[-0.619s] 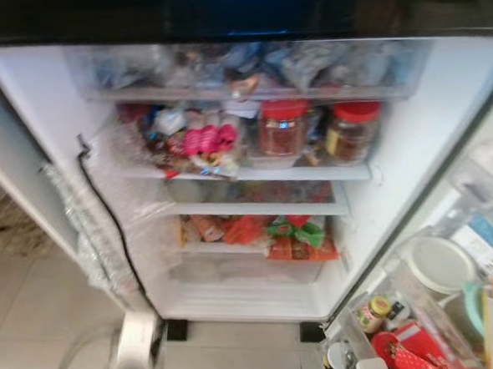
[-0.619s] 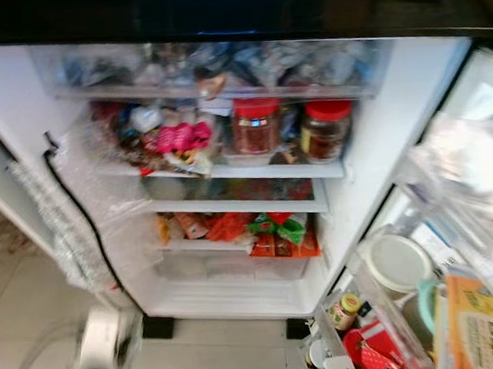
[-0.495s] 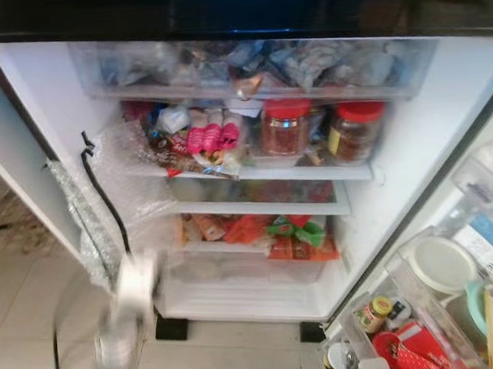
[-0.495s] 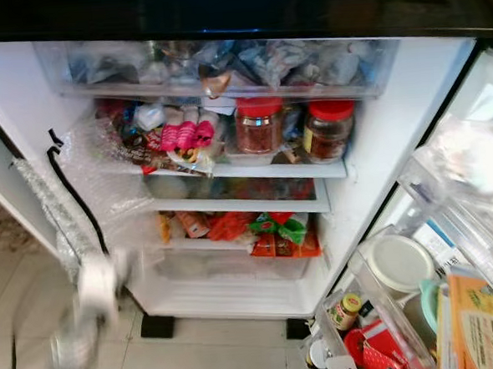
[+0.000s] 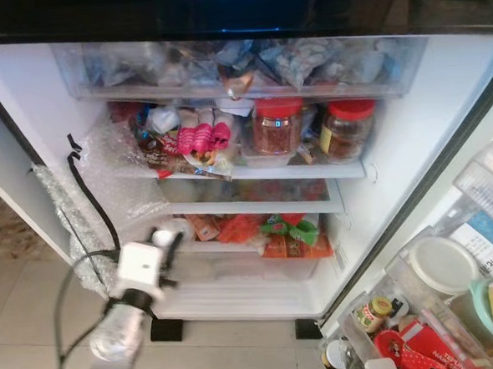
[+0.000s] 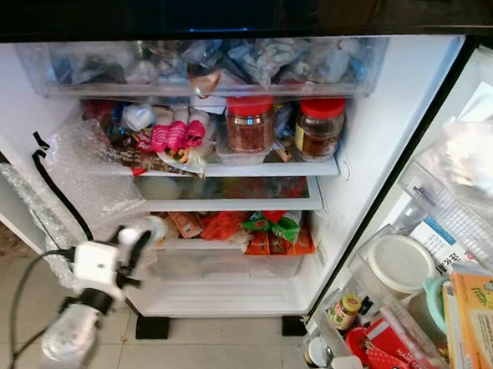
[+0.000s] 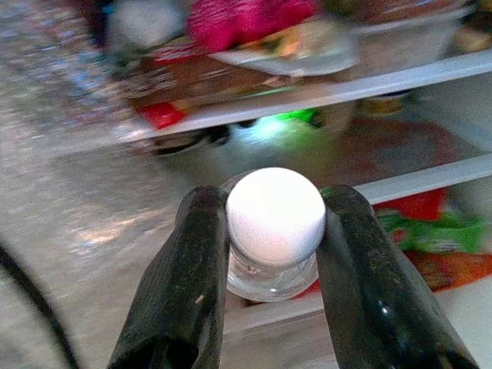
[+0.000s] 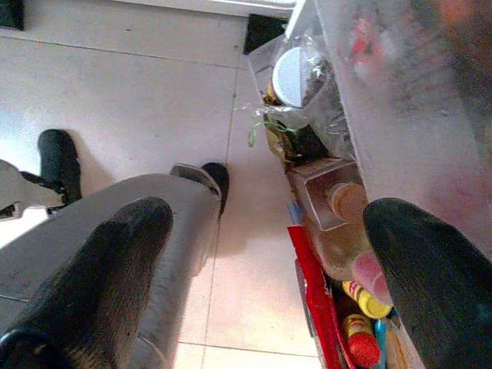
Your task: Restocking fridge
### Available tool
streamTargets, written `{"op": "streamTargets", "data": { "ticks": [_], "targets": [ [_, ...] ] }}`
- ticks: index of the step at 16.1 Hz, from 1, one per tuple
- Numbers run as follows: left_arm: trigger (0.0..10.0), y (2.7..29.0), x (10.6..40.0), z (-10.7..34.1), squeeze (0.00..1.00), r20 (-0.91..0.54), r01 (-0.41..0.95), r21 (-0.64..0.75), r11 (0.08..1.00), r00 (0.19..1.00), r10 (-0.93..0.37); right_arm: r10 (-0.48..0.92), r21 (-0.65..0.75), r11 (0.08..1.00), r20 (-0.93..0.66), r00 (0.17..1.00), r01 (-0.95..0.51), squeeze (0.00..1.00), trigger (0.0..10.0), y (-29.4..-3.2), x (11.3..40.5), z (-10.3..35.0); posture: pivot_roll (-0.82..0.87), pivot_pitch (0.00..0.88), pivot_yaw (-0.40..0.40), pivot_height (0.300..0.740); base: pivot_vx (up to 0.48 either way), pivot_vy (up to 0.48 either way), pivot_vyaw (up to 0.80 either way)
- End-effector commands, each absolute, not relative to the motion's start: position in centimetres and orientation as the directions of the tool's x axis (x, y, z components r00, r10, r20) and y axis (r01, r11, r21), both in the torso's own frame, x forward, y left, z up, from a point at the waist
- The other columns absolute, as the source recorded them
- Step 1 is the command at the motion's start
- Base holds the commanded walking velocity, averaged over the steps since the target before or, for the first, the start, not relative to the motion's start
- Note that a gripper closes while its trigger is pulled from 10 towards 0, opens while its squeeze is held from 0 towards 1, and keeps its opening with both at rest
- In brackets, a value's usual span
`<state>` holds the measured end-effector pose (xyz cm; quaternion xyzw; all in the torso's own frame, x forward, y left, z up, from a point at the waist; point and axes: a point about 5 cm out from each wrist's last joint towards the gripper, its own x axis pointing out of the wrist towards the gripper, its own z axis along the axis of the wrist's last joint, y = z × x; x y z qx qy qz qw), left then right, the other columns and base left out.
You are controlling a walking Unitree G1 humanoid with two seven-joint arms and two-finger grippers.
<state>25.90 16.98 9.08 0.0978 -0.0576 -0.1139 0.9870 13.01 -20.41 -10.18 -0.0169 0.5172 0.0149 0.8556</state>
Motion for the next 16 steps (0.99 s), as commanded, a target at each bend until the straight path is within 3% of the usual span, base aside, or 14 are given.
{"op": "streamTargets", "data": {
  "ticks": [1,7,16],
  "targets": [
    [10.0,16.0,25.1,9.7,0.00,0.098,0.259,0.176,0.950,0.955,-0.278,-0.025,-0.033,0.999,-0.885,0.464,-0.010,0.00,10.0,-21.2,12.7,-10.2,-0.06,0.070,-0.056,0.740,0.000,0.000,0.00],
    [10.0,16.6,22.9,9.7,0.00,0.031,0.260,0.187,0.947,0.962,-0.270,-0.037,-0.031,0.999,-0.882,0.470,0.020,0.00,10.0,-21.1,12.5,-10.2,-0.06,0.059,-0.040,0.740,0.000,0.000,0.00],
    [10.0,17.1,24.1,10.3,0.00,0.015,0.245,0.245,0.938,0.967,-0.256,-0.051,-0.050,0.999,-0.877,0.478,0.014,0.00,10.0,-21.2,12.6,-10.2,-0.05,0.078,-0.044,0.740,0.000,0.000,0.00]
  ]
}}
